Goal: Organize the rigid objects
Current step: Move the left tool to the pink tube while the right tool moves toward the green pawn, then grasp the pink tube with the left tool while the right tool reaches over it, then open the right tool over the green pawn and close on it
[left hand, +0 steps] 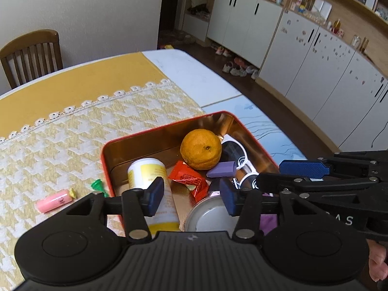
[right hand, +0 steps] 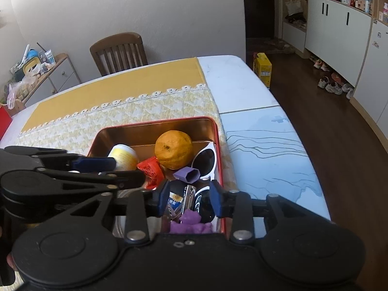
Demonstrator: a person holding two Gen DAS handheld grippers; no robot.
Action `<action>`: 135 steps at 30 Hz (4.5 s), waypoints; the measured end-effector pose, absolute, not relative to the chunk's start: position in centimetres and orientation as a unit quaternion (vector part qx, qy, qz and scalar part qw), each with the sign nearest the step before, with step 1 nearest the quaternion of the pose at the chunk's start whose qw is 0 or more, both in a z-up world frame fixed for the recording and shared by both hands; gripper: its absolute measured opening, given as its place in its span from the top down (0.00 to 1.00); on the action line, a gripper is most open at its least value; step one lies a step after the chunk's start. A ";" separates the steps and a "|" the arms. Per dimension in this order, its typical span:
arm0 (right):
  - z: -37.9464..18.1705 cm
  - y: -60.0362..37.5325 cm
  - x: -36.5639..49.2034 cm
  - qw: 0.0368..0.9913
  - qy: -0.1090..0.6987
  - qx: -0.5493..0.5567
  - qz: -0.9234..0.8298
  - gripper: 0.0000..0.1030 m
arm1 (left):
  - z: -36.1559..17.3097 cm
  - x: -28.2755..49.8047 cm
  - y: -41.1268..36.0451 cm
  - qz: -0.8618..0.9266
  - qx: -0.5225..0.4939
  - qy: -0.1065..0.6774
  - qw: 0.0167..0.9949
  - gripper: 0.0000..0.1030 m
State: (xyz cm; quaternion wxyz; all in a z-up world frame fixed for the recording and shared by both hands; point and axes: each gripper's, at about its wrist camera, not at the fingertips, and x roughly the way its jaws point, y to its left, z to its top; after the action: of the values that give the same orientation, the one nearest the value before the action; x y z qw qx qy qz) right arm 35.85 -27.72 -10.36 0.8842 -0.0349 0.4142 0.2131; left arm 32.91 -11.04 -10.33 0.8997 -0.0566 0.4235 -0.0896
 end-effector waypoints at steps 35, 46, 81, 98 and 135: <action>-6.4 -18.2 28.3 0.901 0.329 -0.048 0.278 0.00 | -7.6 22.6 1.0 -0.051 -0.036 0.321 0.945 0.16; -7.4 -13.1 28.5 0.899 0.346 -0.002 0.268 0.00 | -10.6 23.3 5.1 -0.032 -0.040 0.337 0.940 0.16; -14.5 -5.5 36.3 0.876 0.462 0.139 -0.008 0.40 | -16.6 27.9 6.5 -0.075 0.019 0.350 0.934 0.17; -15.6 -3.4 40.3 0.851 0.510 0.105 -0.071 0.75 | -18.0 29.9 6.2 -0.108 0.067 0.329 0.936 0.49; -11.7 -4.3 42.0 0.847 0.520 0.006 0.110 0.87 | -17.4 28.8 5.9 -0.100 0.036 0.338 0.935 0.85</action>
State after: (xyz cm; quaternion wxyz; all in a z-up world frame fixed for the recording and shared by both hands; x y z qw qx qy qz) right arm 42.04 -4.25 -11.73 0.8468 0.0056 0.5203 0.1104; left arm 28.81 5.86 -17.36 0.9352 0.0360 0.3377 -0.1002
